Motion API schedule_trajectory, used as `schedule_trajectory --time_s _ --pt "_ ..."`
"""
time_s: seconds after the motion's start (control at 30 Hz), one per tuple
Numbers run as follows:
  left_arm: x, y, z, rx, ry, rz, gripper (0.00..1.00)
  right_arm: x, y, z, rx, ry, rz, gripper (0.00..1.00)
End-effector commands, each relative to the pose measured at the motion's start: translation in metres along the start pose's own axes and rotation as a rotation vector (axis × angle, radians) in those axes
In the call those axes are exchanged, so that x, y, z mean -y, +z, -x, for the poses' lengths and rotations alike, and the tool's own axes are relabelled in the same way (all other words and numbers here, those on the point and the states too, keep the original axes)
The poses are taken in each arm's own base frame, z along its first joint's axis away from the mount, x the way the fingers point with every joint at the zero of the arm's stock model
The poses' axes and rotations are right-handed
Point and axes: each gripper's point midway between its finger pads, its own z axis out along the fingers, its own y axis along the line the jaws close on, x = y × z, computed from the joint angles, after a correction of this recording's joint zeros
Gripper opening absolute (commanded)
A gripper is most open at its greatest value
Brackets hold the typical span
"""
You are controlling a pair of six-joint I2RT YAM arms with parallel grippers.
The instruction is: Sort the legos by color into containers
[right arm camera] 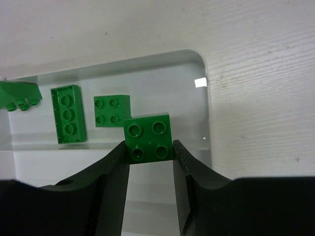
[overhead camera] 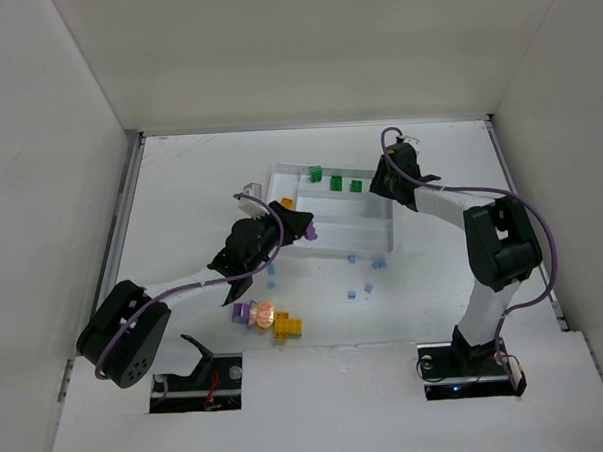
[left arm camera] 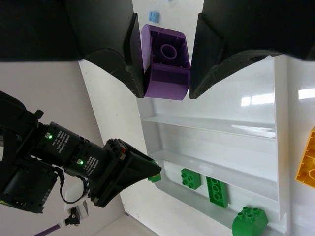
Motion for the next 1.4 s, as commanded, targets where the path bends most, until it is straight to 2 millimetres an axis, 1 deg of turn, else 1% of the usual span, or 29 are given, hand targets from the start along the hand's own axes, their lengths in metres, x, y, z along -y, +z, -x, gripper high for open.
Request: schedule_trajectory --time_s 0.0,0.03,0.1,0.13,0.23,0.33,0.37,0.4,0.47,0.57,0.67,0.73,0.83,0.97,1.1,1.37 --pt "0.021 0.008 0.018 0.053 0.018 -0.048 0.19 -0.009 0.000 0.038 0.077 -0.007 0.010 0.37" --pt "0.021 0.010 0.018 0.056 0.019 -0.046 0.19 -0.011 0.001 0.039 0.077 -0.008 0.015 0.41" --pt "0.021 0.014 0.018 0.053 0.020 -0.042 0.19 -0.013 0.000 0.041 0.087 -0.002 0.023 0.54" --pt "0.020 0.017 0.018 0.053 0.020 -0.038 0.19 -0.015 -0.001 0.042 0.095 0.004 0.030 0.58" --pt "0.022 0.025 0.018 0.055 0.024 -0.031 0.19 -0.018 -0.011 0.045 0.118 0.014 0.054 0.64" --pt "0.023 0.038 0.018 0.064 0.029 -0.016 0.18 -0.016 -0.031 0.047 0.156 0.035 0.076 0.63" --pt "0.022 0.043 0.018 0.070 0.032 -0.005 0.18 -0.016 -0.040 0.047 0.174 0.046 0.088 0.62" --pt "0.021 0.050 0.019 0.077 0.036 0.005 0.18 -0.020 -0.054 0.046 0.200 0.068 0.119 0.59" --pt "0.014 0.064 0.020 0.097 0.039 0.045 0.18 -0.025 -0.074 0.040 0.235 0.108 0.174 0.54" --pt "-0.008 0.086 0.019 0.113 0.030 0.146 0.18 -0.030 -0.100 0.024 0.264 0.165 0.251 0.51" --pt "-0.028 0.104 0.020 0.141 0.012 0.240 0.19 -0.037 -0.123 0.003 0.265 0.165 0.305 0.50" --pt "-0.035 0.114 0.022 0.165 0.003 0.274 0.19 -0.044 -0.138 -0.013 0.256 0.149 0.349 0.51" --pt "-0.041 0.125 0.029 0.216 -0.009 0.315 0.19 -0.048 -0.155 -0.027 0.255 0.137 0.387 0.51" --pt "-0.048 0.133 0.037 0.281 -0.040 0.370 0.19 -0.053 -0.172 -0.046 0.240 0.120 0.438 0.51" --pt "-0.052 0.136 0.033 0.311 -0.041 0.429 0.21 -0.052 -0.178 -0.057 0.233 0.120 0.450 0.51" --pt "-0.058 0.144 0.019 0.324 -0.019 0.485 0.27 -0.051 -0.189 -0.064 0.232 0.111 0.485 0.53"
